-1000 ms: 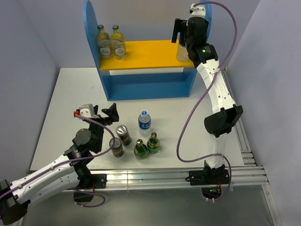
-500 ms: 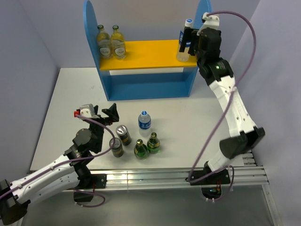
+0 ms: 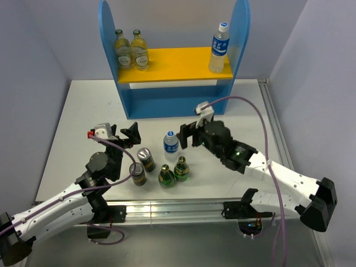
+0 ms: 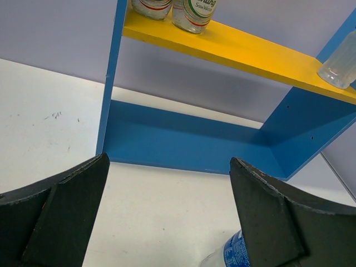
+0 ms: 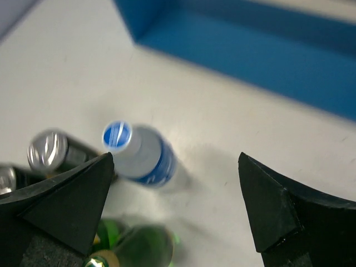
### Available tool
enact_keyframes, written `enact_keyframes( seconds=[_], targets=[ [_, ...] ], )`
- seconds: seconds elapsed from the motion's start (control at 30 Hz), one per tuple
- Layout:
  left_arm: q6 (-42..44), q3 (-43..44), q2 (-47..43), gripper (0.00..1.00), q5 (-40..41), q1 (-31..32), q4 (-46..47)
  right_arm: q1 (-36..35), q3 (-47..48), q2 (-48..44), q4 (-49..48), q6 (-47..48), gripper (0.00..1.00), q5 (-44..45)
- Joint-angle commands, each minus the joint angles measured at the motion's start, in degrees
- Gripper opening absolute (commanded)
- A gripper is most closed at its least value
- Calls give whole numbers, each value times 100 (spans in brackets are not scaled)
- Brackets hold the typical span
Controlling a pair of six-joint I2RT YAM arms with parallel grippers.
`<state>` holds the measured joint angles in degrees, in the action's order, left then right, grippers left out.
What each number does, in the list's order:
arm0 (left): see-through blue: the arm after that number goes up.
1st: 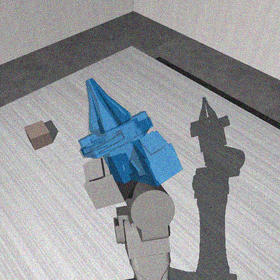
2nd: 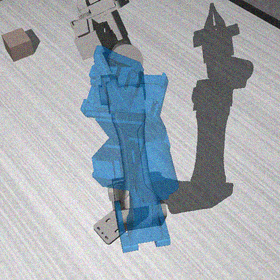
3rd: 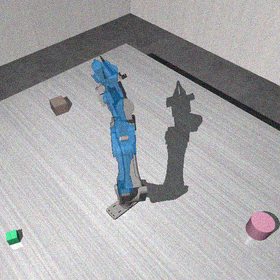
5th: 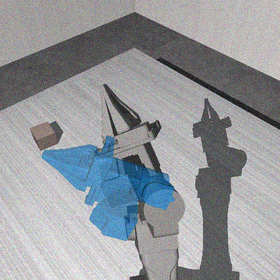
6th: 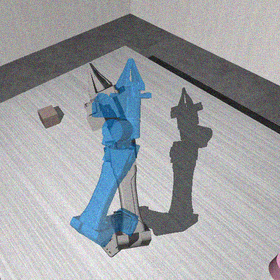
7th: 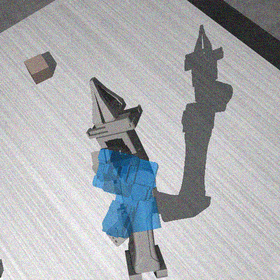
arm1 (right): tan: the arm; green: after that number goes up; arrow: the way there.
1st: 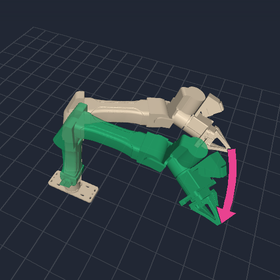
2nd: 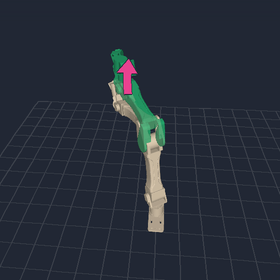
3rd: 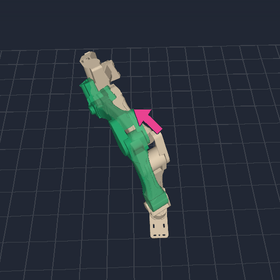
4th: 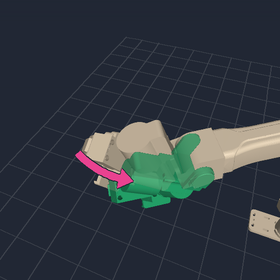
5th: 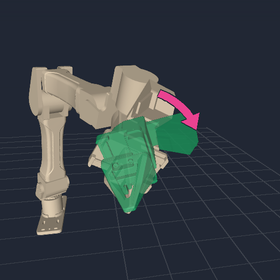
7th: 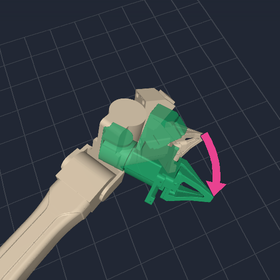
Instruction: Place and organize the beverage onto the shelf
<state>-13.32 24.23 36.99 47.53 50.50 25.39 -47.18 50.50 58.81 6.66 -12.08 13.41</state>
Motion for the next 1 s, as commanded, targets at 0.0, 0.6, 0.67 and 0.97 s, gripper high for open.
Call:
enact_keyframes(
  seconds=[0.0,0.6,0.67,0.97],
  targets=[
    [-109,74,-25,96,-121,21,124,-606,-216,-10,-648,-286,100,293],
    [-65,38,-61,96,-59,21,177,-1224,126,1317,-789,-375,100,1128],
    [-56,38,-52,96,-59,21,186,-1224,170,1537,-841,-331,100,1313],
    [-48,64,1,96,-51,21,160,-1223,320,2363,-1148,-296,98,1638]
  ],
)
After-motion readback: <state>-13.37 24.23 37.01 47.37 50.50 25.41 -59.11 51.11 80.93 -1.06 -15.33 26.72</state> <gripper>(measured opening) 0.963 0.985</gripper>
